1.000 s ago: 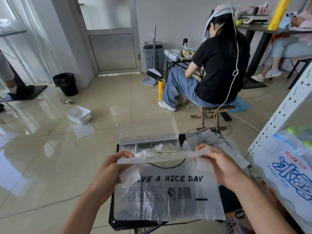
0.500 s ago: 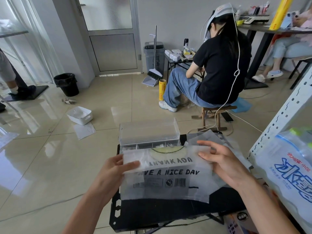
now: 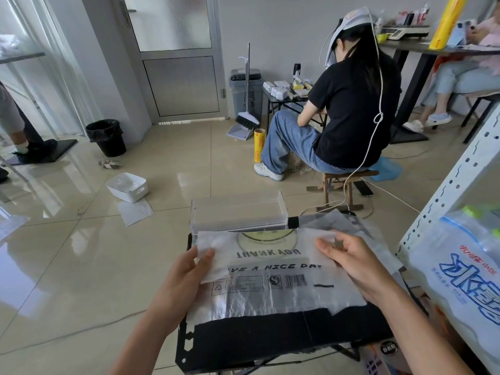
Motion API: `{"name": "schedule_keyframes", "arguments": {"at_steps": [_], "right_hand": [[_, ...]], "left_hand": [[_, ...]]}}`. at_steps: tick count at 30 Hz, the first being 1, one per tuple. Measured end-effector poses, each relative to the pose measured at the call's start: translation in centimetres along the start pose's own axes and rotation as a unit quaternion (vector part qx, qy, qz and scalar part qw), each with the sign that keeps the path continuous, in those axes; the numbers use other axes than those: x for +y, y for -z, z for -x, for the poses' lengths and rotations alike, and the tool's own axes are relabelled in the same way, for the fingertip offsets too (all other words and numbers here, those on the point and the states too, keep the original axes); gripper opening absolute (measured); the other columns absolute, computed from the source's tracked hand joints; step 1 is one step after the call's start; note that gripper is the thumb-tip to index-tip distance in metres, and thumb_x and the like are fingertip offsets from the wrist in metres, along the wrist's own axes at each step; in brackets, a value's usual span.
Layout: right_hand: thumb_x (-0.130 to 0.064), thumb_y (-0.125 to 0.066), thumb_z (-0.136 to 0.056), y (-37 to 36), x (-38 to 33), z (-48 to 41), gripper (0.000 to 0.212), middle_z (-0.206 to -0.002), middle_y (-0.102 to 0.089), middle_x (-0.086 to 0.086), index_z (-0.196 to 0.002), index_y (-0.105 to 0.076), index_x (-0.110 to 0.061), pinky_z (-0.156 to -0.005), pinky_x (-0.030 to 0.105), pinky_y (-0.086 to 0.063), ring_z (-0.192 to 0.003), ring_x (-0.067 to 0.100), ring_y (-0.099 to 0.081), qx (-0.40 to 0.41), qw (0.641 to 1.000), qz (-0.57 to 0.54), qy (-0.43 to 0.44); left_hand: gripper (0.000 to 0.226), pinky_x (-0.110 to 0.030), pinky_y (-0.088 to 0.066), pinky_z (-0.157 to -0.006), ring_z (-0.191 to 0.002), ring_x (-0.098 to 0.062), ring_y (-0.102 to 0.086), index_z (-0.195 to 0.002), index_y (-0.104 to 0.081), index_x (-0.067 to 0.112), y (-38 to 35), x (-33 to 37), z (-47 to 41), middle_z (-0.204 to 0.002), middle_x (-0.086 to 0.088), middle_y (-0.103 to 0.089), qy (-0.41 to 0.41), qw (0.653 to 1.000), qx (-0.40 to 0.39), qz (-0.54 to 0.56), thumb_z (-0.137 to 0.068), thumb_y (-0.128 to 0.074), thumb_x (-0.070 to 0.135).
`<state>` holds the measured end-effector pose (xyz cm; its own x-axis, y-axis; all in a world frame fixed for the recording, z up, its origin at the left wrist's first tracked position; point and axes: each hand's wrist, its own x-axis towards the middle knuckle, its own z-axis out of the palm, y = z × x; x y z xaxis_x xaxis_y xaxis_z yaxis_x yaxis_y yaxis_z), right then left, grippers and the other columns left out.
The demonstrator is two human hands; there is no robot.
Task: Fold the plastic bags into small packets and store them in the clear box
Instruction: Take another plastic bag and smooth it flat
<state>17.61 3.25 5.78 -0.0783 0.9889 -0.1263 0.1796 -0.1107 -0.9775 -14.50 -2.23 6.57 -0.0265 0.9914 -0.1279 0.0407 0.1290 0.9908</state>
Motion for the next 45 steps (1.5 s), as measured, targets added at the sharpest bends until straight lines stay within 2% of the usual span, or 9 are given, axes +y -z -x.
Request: {"name": "schedule_keyframes", "arguments": {"at_steps": [5, 12, 18, 21, 27, 30, 35, 41, 45], "right_hand": [[-0.016, -0.065, -0.095, 0.7, -0.9, 0.6, 0.033, -0.119, -0.074, 0.023, -0.125, -0.068, -0.002, -0.096, 0.050, -0.058, -0.111, 0.039, -0.072, -0.086, 0.978, -0.173, -0.081], [-0.002, -0.074, -0.084, 1.4, -0.2, 0.1, 0.040, -0.120, -0.071, 0.029, -0.124, -0.069, 0.001, -0.105, 0.058, -0.051, -0.113, 0.044, -0.069, -0.074, 0.980, -0.163, -0.089], [-0.002, -0.074, -0.084, 1.8, -0.1, 0.0, 0.036, -0.119, -0.071, 0.032, -0.119, -0.071, 0.005, -0.095, 0.049, -0.058, -0.109, 0.044, -0.070, -0.092, 0.978, -0.166, -0.085], [-0.004, -0.081, -0.082, 2.0, 0.4, -0.1, 0.040, -0.123, -0.069, 0.032, -0.121, -0.072, 0.002, -0.106, 0.057, -0.050, -0.119, 0.048, -0.065, -0.108, 0.978, -0.160, -0.083], [-0.021, -0.091, -0.069, 1.9, 0.9, -0.3, 0.057, -0.124, -0.069, 0.030, -0.120, -0.073, -0.003, -0.112, 0.063, -0.042, -0.121, 0.050, -0.062, -0.110, 0.981, -0.137, -0.081], [-0.019, -0.086, -0.082, 1.8, 0.9, -0.3, 0.049, -0.120, -0.074, 0.020, -0.126, -0.068, -0.007, -0.105, 0.054, -0.051, -0.113, 0.038, -0.070, -0.106, 0.984, -0.124, -0.071], [-0.008, -0.072, -0.091, 1.1, 0.5, -0.1, 0.027, -0.105, -0.073, 0.016, -0.117, -0.066, -0.003, -0.086, 0.037, -0.056, -0.097, 0.030, -0.070, -0.115, 0.986, -0.115, -0.033], [-0.011, -0.071, -0.091, 1.0, 0.4, -0.2, 0.025, -0.101, -0.075, 0.016, -0.114, -0.067, -0.004, -0.081, 0.035, -0.057, -0.091, 0.029, -0.072, -0.097, 0.991, -0.093, -0.006], [-0.006, -0.068, -0.093, 0.8, 0.4, -0.2, 0.021, -0.089, -0.077, 0.010, -0.114, -0.066, -0.005, -0.072, 0.028, -0.060, -0.081, 0.023, -0.074, -0.085, 0.993, -0.086, -0.002]], "left_hand": [[0.049, -0.051, -0.045, -0.083, -0.089, -0.033, -0.063, -0.112, -0.075, 0.016, 0.1, 0.1, 0.0, -0.107, -0.036, -0.066, 0.011, 1.000, 0.014, 0.025, -0.100, -0.056, 0.059], [0.048, -0.059, -0.053, -0.102, -0.115, -0.044, -0.069, -0.135, -0.058, 0.005, 0.7, 0.8, 0.5, -0.125, -0.024, -0.072, 0.062, 0.988, -0.107, 0.094, -0.089, -0.072, -0.001], [0.049, -0.075, -0.051, -0.090, -0.103, -0.056, -0.068, -0.121, -0.068, 0.008, 0.5, 0.0, 0.4, -0.113, -0.028, -0.073, 0.074, 0.996, -0.044, -0.001, -0.081, -0.087, 0.030], [0.018, -0.066, -0.058, -0.085, -0.093, -0.048, -0.074, -0.111, -0.070, 0.004, 0.0, 0.0, 0.3, -0.104, -0.024, -0.077, 0.070, 0.998, -0.003, -0.007, -0.100, -0.066, 0.018], [0.029, -0.048, -0.060, -0.080, -0.095, -0.030, -0.078, -0.116, -0.072, 0.015, -0.4, 0.1, 0.5, -0.107, -0.012, -0.080, 0.087, 0.996, 0.008, 0.019, -0.110, -0.044, 0.016], [0.025, -0.036, -0.057, -0.074, -0.094, -0.023, -0.078, -0.123, -0.064, 0.021, -0.9, -0.1, 0.2, -0.107, -0.007, -0.080, 0.076, 0.995, 0.028, 0.050, -0.110, -0.044, 0.016], [0.021, -0.023, -0.041, -0.045, -0.045, -0.010, -0.047, -0.116, -0.043, 0.013, -0.9, -0.9, -0.5, -0.061, 0.000, -0.064, 0.031, 0.992, 0.119, 0.010, -0.103, -0.058, 0.006], [0.006, -0.029, -0.048, -0.060, -0.067, -0.021, -0.067, -0.092, -0.063, 0.004, -1.0, -0.1, -0.3, -0.084, -0.007, -0.078, 0.007, 0.991, 0.133, 0.021, -0.098, -0.064, 0.006], [0.020, -0.035, -0.021, -0.055, -0.064, -0.025, -0.045, -0.078, -0.065, 0.004, -0.6, 0.3, -0.5, -0.084, -0.016, -0.064, 0.024, 0.988, 0.116, 0.102, -0.081, -0.066, 0.024]]}}
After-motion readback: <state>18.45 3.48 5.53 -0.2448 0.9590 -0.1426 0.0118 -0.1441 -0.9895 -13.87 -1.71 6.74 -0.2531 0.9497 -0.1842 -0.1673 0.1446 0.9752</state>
